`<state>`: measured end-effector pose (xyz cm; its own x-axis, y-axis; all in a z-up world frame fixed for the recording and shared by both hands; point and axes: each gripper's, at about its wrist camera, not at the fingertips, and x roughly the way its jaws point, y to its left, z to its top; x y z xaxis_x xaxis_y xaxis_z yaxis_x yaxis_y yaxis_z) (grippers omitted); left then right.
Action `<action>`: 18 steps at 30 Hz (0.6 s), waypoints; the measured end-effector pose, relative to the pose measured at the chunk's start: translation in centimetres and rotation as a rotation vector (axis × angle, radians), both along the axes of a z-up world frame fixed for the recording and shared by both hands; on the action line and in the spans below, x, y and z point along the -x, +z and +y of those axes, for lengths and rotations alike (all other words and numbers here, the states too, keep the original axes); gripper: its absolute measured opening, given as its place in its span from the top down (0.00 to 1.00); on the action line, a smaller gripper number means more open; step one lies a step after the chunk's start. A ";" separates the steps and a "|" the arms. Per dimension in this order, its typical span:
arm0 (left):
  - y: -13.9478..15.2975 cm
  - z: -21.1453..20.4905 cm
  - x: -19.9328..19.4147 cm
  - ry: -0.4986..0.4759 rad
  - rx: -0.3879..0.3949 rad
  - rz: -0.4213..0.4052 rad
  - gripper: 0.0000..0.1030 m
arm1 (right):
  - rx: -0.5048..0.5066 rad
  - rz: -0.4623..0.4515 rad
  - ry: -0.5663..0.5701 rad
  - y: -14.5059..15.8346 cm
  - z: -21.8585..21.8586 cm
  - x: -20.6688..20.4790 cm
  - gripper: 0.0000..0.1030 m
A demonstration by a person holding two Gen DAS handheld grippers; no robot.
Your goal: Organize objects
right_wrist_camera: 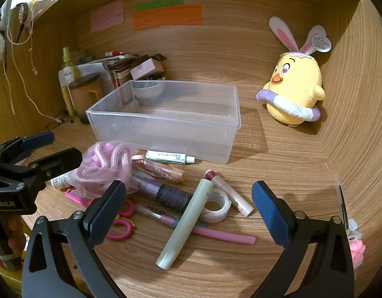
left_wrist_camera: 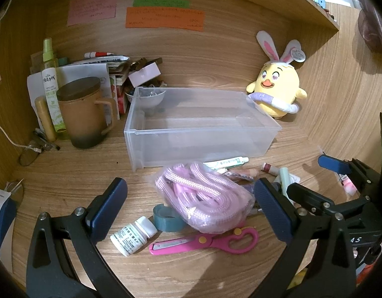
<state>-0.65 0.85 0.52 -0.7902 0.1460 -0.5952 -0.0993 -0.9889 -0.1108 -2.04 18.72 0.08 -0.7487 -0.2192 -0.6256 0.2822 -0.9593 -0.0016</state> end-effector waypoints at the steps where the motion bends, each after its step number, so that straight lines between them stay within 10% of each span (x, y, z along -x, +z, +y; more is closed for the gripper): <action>1: 0.0 0.0 0.0 0.000 0.000 0.001 0.00 | 0.000 0.000 0.001 0.0 0.0 0.0 0.02; 18: -0.2 -0.4 -0.7 -0.019 -0.009 -0.025 0.00 | 0.007 -0.001 0.025 0.2 -0.5 -0.6 0.02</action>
